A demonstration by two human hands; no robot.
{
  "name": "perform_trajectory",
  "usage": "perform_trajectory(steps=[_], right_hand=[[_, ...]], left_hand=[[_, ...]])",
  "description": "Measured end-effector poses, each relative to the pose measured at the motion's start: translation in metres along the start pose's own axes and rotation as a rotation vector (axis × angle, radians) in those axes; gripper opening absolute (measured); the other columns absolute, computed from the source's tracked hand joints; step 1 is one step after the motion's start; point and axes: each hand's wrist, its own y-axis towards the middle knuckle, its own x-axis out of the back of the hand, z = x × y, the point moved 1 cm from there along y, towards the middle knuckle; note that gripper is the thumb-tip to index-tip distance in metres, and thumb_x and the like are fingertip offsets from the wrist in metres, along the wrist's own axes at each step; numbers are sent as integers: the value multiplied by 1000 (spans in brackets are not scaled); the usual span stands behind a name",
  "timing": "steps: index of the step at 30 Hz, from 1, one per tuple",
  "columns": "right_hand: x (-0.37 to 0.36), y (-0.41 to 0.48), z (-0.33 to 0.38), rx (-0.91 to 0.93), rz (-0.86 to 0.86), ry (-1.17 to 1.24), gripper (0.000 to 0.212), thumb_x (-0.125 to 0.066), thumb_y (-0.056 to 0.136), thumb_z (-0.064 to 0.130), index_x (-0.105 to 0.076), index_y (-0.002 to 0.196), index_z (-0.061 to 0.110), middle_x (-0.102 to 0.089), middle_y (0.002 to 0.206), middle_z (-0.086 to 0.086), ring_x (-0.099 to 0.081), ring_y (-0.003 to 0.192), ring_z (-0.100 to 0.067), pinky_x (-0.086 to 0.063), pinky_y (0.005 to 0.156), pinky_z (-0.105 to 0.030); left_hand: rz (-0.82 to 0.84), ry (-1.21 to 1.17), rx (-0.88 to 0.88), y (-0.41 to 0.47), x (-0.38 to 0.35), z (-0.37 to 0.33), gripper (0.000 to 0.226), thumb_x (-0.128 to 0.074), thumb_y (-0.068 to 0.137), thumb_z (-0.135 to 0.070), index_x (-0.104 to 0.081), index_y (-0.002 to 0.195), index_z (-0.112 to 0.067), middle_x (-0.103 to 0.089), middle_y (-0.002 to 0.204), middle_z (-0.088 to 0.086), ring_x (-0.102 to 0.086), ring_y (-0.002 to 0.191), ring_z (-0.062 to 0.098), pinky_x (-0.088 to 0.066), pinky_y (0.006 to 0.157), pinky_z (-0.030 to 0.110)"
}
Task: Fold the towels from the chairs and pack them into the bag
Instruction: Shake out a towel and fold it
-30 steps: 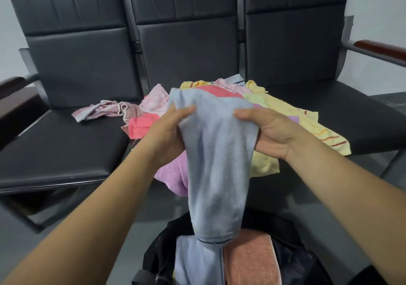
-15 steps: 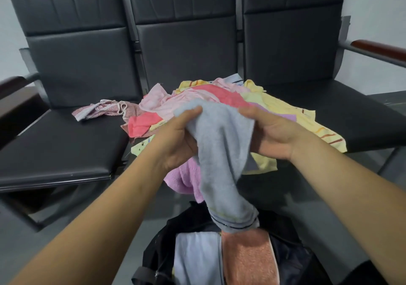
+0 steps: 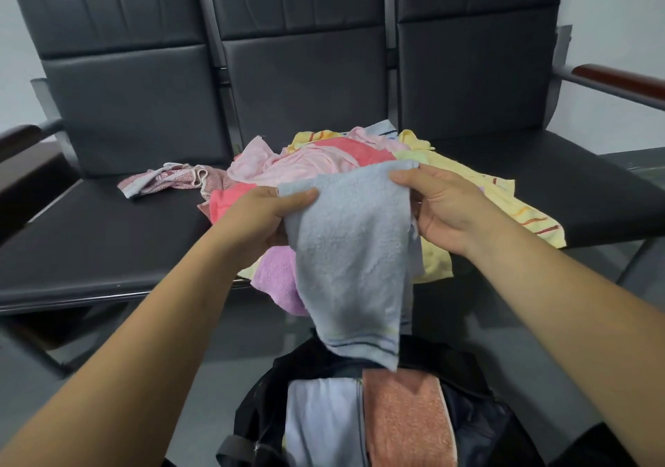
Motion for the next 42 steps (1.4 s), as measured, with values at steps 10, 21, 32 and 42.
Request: perform_trajectory(steps=[10, 21, 32, 42], right_hand=[[7, 5, -2, 12, 40, -98, 26, -72, 90, 12, -72, 116, 6, -74, 119, -12, -71, 110, -27, -59, 89, -41], [10, 6, 4, -51, 54, 155, 46, -70, 94, 20, -61, 137, 4, -68, 133, -14, -67, 121, -26, -50, 110, -43], [17, 1, 13, 33, 36, -167, 32, -68, 95, 13, -67, 126, 4, -74, 122, -13, -70, 115, -29, -56, 99, -47], [6, -3, 18, -19, 212, 106, 51, -65, 96, 12, -53, 146, 7, -62, 142, -10, -60, 132, -24, -48, 111, -40]], left_hand=[[-18, -83, -40, 2, 0, 0, 27, -56, 102, -21, -70, 111, 0, -76, 101, 9, -72, 91, 21, -62, 73, 31], [227, -45, -46, -5, -8, 2, 46, -65, 85, -14, -62, 129, -1, -74, 116, 10, -72, 104, 21, -60, 78, 30], [64, -133, -161, 2, -2, -3, 32, -67, 84, -20, -73, 111, -4, -77, 105, 9, -72, 94, 20, -60, 84, 31], [-123, -167, -208, -5, -3, -13, 19, -60, 100, -17, -73, 111, -7, -74, 102, 7, -66, 85, 20, -55, 81, 33]])
